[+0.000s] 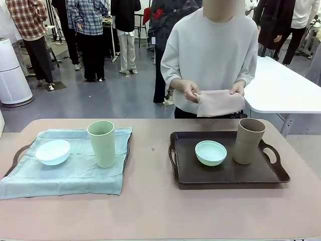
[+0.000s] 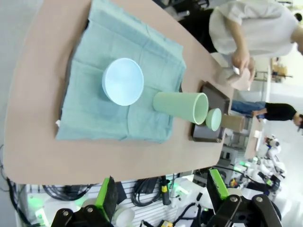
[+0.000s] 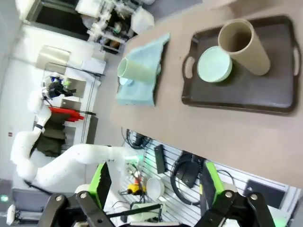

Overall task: Set up a tray with a mat and arrange the tableware.
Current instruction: Pick up the Picnic Bowl and Reusable plastic cup from the Handle tray in front of the human's position and hold them in the air.

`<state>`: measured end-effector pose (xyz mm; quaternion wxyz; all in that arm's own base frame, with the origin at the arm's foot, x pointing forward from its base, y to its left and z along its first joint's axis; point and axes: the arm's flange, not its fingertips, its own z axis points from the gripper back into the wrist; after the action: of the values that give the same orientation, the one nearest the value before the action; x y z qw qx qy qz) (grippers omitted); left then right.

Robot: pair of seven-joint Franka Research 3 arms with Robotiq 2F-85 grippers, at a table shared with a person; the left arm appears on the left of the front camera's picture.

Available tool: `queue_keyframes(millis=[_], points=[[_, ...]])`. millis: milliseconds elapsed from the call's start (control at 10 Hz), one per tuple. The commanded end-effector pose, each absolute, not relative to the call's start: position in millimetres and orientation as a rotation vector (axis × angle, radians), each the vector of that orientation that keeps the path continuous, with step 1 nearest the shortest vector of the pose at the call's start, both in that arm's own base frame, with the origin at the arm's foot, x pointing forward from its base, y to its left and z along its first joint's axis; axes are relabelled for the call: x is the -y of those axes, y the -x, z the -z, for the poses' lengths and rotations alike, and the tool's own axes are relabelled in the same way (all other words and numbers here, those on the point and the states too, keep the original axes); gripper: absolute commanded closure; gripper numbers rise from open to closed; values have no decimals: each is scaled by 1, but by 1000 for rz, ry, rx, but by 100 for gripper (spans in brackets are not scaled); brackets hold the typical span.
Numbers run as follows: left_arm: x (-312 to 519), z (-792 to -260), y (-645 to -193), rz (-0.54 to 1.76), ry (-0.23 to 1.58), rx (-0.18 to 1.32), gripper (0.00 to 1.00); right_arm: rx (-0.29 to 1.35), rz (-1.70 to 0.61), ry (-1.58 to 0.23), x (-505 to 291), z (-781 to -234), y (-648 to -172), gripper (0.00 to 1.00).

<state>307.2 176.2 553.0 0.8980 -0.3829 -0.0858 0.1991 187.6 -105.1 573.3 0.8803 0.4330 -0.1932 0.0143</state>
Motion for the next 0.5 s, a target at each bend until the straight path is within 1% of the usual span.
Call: queue_keyframes(millis=[0,200,300,400], points=[[-170,-558,-302,-386,805,177,0,424,-34,-957,118,-571,-185,0],[-170,-558,-302,-386,805,177,0,424,-34,-957,118,-571,-185,0],[-170,-558,-302,-386,805,177,0,410,-15,-899,106,-575,-186,0],[-173,-555,-305,-402,792,170,0,337,47,-935,110,-574,-195,0]])
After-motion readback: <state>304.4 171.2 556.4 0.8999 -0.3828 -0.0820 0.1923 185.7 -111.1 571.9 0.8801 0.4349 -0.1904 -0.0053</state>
